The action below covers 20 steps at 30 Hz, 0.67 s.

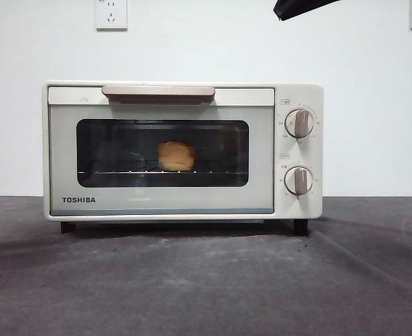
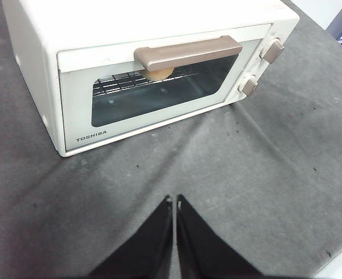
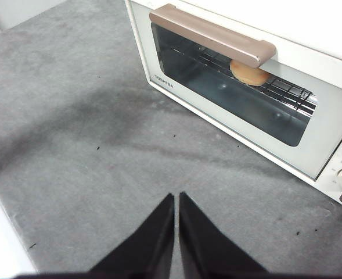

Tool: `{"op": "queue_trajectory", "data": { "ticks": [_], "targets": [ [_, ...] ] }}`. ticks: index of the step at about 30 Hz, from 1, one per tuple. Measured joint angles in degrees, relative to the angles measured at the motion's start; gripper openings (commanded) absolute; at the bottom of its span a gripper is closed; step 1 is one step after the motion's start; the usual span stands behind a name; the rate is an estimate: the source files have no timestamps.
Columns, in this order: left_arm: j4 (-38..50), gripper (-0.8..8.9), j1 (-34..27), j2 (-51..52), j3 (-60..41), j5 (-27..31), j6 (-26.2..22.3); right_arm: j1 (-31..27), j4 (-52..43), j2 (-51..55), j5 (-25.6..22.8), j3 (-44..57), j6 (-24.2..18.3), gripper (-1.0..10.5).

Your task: The left arm flap open the oven, the right arm pick bread and place it into oven, the left arm flap close the oven

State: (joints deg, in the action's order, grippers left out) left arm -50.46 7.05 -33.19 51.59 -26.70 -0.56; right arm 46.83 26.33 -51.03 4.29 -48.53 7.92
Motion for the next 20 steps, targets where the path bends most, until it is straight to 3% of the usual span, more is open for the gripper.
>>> {"op": "queue_trajectory", "data": {
  "ticks": [8,14,17,20],
  "targets": [
    [4.15,0.16,0.00,1.68,-0.02,0.04,-0.50,0.00,0.00,0.00,0.00,0.00,0.00,0.1],
    [27.89,0.16,-0.24,9.40,-7.67,0.28,-4.11,0.00,0.00,0.00,-0.02,0.00,0.00,0.1],
    [40.65,0.16,-0.87,13.64,-14.49,3.72,-4.74,0.00,0.00,0.00,0.00,0.00,0.00,0.1],
    [47.91,0.16,-1.27,17.92,-20.76,9.16,-4.94,-0.02,0.00,0.00,-0.02,0.00,0.00,0.1]
  ]
}}
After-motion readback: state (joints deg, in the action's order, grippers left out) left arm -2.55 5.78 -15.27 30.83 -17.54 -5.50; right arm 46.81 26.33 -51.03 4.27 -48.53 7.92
